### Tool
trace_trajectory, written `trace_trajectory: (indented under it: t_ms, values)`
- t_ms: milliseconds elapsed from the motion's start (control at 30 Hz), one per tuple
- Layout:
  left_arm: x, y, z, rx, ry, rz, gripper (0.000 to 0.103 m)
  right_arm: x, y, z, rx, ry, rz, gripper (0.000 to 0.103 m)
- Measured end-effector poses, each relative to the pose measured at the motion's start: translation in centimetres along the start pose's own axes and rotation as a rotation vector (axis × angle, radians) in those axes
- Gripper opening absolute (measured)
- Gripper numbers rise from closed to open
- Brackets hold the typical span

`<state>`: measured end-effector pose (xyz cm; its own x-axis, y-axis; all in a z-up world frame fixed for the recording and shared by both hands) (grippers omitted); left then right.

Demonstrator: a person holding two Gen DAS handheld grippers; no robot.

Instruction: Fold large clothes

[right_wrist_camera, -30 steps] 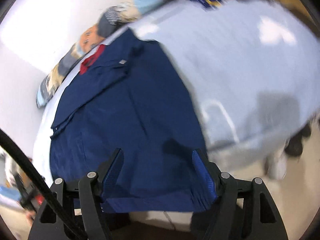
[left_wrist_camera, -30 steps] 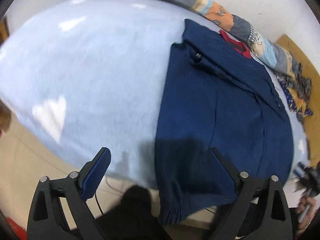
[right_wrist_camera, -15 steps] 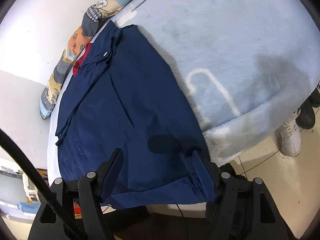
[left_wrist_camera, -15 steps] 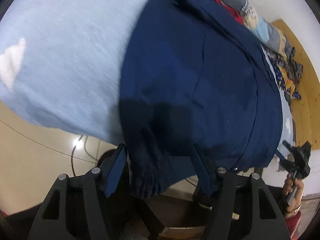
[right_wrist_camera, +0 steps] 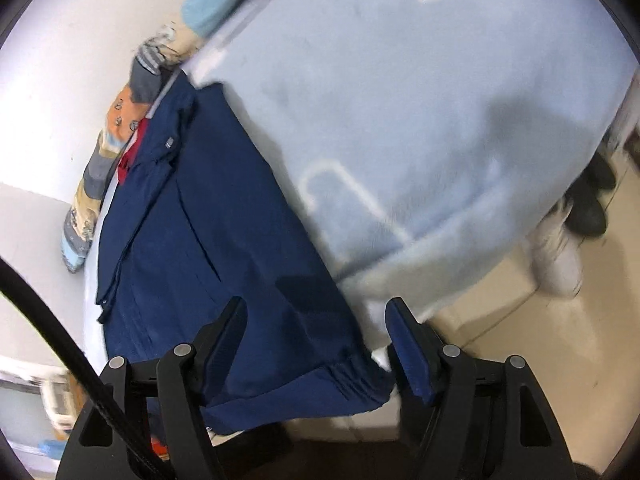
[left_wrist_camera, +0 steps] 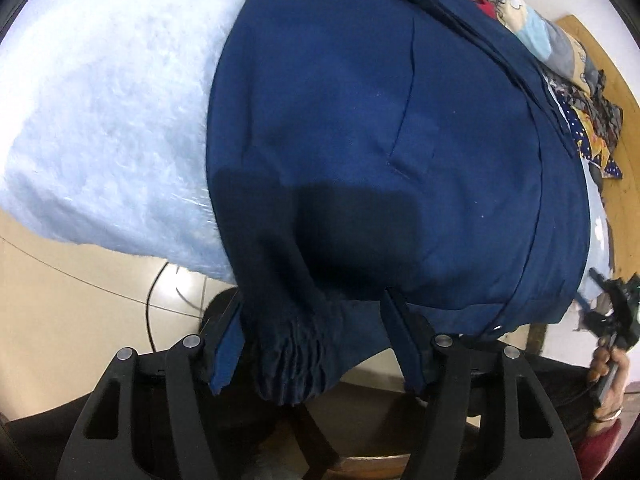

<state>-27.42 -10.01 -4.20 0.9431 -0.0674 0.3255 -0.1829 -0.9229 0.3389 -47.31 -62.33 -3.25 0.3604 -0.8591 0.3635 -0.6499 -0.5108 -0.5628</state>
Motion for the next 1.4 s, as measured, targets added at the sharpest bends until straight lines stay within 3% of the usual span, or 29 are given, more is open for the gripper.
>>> trace_trajectory:
  t_ms: [167,200,233,333,367,500,700,833,933,1000,1233,1400]
  values:
    - [0.3,0.5,1.1,0.0,-0.026,0.018,0.065,-2.0,-1.1,2.5,0.013,-0.1,-0.027,0.081]
    - [0.1,0.6,1.0,-0.001,-0.027,0.027,0.064,-2.4,-1.5,2.5,0.01,-0.097,-0.05,0.077]
    - [-0.2,0.5,0.6,-0.005,-0.02,0.036,0.061,-2.9,-2.2,2.2,0.0,-0.093,-0.091,0.063]
    - [-0.4,0.5,-0.1,0.001,-0.008,0.043,0.034,-4.4,-3.4,1.0,0.069,-0.101,-0.109,0.039]
    - [-0.6,0.5,-0.2,-0.012,-0.016,0.033,0.024,-5.0,-3.8,0.6,0.077,-0.1,-0.122,0.037]
    - [-0.4,0.7,-0.5,-0.024,-0.012,0.03,0.024,-6.2,-5.3,-0.2,0.198,-0.122,-0.138,0.03]
    - [-0.7,1.1,0.6,0.006,-0.036,0.048,0.029,-5.9,-5.6,1.9,0.1,-0.144,-0.196,0.035]
    - [-1.0,1.9,-1.6,-0.012,0.01,0.088,0.023,-6.1,-7.2,-0.3,0.153,-0.093,-0.256,0.019]
    - [-0.5,2.1,-3.8,-0.043,0.056,0.086,0.021,-5.3,-7.7,-2.3,0.219,-0.067,-0.251,0.019]
    - [-0.1,1.7,-5.7,-0.104,0.102,0.078,0.021,-4.7,-8.1,-3.4,0.269,-0.052,-0.253,0.018]
    - [2.9,1.9,-9.9,-0.156,0.198,0.112,0.02,-2.1,-9.9,-6.4,0.434,0.02,-0.242,0.018]
    - [5.4,1.2,-11.8,-0.193,0.252,0.086,0.02,-0.5,-11.8,-7.4,0.472,0.065,-0.258,0.018]
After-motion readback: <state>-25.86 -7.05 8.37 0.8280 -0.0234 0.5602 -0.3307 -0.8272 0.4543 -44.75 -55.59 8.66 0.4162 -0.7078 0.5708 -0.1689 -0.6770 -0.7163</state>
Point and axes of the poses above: each gripper's, at about its wrist camera, not at the fingertips, and z roughly the way its jaws point, y to its right, x to its top, the point moved 2 cm from there along z, roughly the way its jaws point, and after that the axes turned 12 degrees about y, right-handed, at the moved point
